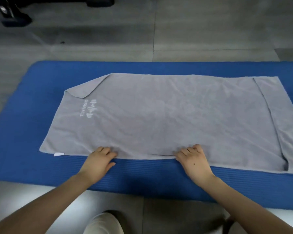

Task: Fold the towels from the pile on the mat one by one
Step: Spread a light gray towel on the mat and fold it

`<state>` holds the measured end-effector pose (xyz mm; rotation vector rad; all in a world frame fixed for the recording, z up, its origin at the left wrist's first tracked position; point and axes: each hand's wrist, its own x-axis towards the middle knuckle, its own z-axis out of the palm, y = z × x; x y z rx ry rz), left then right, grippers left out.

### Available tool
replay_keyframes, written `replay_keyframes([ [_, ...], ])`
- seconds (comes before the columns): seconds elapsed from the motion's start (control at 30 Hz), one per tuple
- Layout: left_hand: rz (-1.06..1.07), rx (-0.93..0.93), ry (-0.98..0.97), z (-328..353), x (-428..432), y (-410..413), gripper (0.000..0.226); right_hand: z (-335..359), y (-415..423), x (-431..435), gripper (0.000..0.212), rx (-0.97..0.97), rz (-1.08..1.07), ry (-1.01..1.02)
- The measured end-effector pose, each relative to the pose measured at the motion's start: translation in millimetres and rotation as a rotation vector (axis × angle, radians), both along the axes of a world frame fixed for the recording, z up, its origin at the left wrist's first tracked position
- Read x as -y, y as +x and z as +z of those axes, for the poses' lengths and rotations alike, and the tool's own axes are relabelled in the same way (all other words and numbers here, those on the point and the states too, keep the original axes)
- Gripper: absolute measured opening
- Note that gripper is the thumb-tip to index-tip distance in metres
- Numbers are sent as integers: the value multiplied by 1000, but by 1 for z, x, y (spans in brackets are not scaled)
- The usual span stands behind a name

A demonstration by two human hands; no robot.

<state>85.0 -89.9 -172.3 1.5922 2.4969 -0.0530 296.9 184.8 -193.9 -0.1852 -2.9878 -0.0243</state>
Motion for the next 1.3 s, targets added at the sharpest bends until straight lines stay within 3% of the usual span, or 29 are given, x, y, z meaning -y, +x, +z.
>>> replay_keyframes([
  [0.17,89,1,53,-6,-4,2,35,1,-3,2,46,-3,106,37],
  [0.47,48,1,1,-6,2,-4,38,10,-10,3,43,19,254,29],
  [0.57,198,1,170,-5,7,-19,17,13,-36,3,28,36,216,-33],
  [0.63,355,8,247,-2,12,-34,34,17,-60,4,12,-5,216,-102],
  [0.77,665,-37,341,-5,27,-64,47,33,-120,12,31,-5,247,-235],
  [0.87,883,-12,270,-15,35,-84,60,43,-170,24,32,6,307,-252],
  [0.97,1060,9,182,-29,37,-102,54,51,-229,42,35,-34,348,-192],
  [1.13,1137,-24,143,-50,39,-107,59,53,-327,80,44,-46,316,-170],
  [1.3,1163,-55,166,-55,39,-108,57,38,-409,117,45,121,177,-120],
])
